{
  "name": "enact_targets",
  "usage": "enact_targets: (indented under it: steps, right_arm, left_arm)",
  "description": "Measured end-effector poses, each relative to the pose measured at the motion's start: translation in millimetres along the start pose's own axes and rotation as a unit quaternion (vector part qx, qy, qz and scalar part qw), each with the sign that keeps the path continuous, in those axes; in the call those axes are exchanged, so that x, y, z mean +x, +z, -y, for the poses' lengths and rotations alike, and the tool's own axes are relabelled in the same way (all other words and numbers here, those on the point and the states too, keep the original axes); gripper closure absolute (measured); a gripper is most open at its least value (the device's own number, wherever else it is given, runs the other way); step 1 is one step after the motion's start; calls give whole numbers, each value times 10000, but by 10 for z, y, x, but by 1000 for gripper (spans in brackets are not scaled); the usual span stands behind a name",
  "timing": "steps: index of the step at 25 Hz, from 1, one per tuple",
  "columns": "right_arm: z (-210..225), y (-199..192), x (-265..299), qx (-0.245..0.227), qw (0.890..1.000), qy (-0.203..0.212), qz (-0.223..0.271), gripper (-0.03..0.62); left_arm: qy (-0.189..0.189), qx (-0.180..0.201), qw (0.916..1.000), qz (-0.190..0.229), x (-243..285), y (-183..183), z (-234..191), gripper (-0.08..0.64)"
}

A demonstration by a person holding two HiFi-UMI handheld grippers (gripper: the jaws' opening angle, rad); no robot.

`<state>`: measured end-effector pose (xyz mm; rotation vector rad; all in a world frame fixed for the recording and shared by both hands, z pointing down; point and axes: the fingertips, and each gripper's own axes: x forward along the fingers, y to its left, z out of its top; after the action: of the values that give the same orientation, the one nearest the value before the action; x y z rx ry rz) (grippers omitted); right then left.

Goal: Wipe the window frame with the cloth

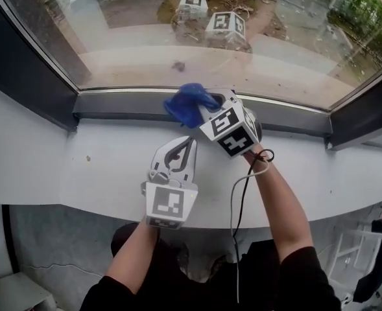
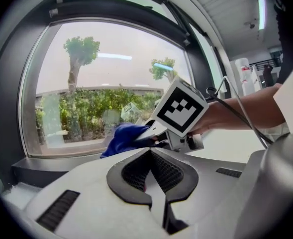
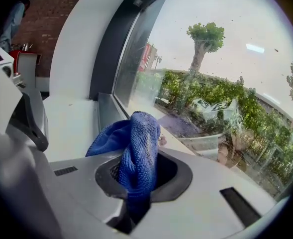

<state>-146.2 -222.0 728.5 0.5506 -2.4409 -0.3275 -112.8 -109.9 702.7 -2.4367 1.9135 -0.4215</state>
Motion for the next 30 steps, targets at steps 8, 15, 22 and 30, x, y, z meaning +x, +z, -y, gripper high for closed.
enact_targets:
  steps: [8,15,22,30]
  right_arm:
    - [50,-41,-22,110,9997,-186,-130,555]
    - [151,-158,-90,-152,9998,32,-159,555]
    - [178,-142,-117,-530,9982,-223,-146,555]
    - [282,-353,-279,-1052,9926,-491,-369,555]
  left_arm:
    - [-131,-329,9994,44,73,107,-95,555]
    - [-63,-76,9999,24,35,-42,-31,555]
    - [74,-242,9997,42,23,71,-9,555]
    - [93,-566,9977,373,140,325,182,555]
